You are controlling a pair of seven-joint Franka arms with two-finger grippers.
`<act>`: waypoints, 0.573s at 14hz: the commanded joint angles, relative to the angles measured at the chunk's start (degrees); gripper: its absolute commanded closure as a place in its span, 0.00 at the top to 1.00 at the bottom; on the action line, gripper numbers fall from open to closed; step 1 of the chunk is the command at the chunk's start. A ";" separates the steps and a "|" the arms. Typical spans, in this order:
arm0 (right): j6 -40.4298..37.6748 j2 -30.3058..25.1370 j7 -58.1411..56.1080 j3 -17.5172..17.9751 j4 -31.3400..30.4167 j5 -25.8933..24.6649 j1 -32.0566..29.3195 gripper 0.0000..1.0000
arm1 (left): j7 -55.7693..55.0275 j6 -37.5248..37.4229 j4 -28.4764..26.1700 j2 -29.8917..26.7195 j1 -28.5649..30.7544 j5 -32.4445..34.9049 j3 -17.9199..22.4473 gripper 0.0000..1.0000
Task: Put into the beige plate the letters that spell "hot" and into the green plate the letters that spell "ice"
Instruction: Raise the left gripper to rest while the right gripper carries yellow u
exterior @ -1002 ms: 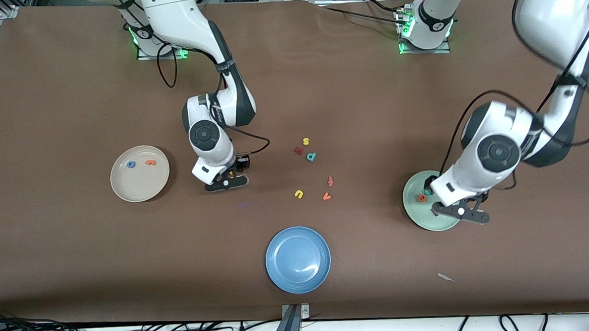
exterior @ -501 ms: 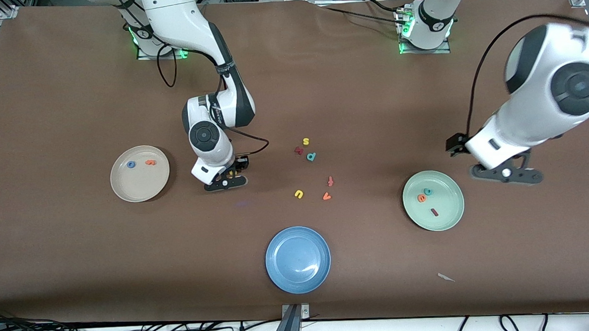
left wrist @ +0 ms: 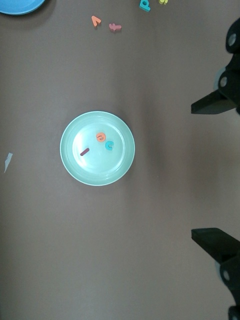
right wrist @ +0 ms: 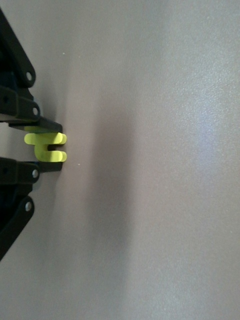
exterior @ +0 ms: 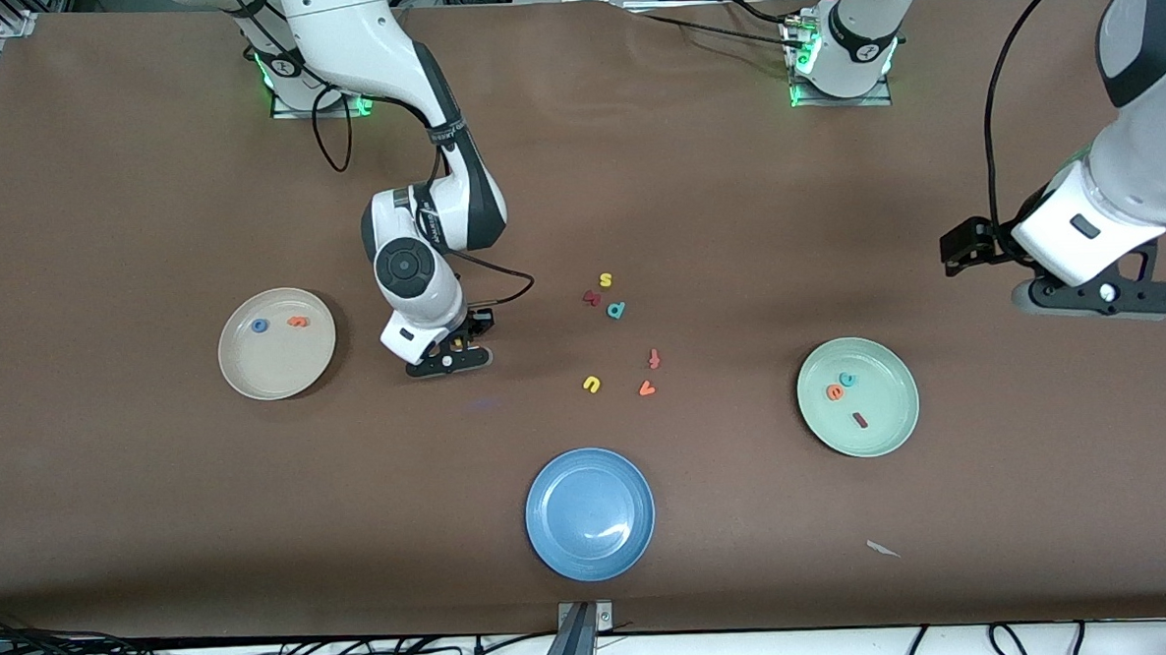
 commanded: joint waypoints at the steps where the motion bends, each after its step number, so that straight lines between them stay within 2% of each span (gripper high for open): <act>1: 0.19 -0.45 1.32 -0.20 -0.80 0.79 -0.16 0.09 | 4.42 0.61 -7.21 -7.19 -3.56 -4.46 5.40 1.00; 2: -0.50 -1.06 3.51 -0.73 -0.36 0.79 -0.16 0.09 | 4.87 2.00 -10.99 -9.91 -3.65 -4.21 5.40 1.00; 4: -7.76 -2.12 3.88 -4.84 1.82 0.70 -0.16 0.09 | 4.96 6.74 -16.54 -13.18 -1.82 -6.04 5.40 1.00; 6: -17.08 -2.91 1.96 -10.02 4.73 0.61 -0.07 0.09 | 5.66 7.47 -17.27 -13.89 -1.10 -7.90 5.40 1.00; 8: -22.81 -3.44 -5.05 -16.08 5.44 0.61 -0.16 0.09 | 5.66 7.29 -17.27 -13.81 -1.19 -7.46 5.40 1.00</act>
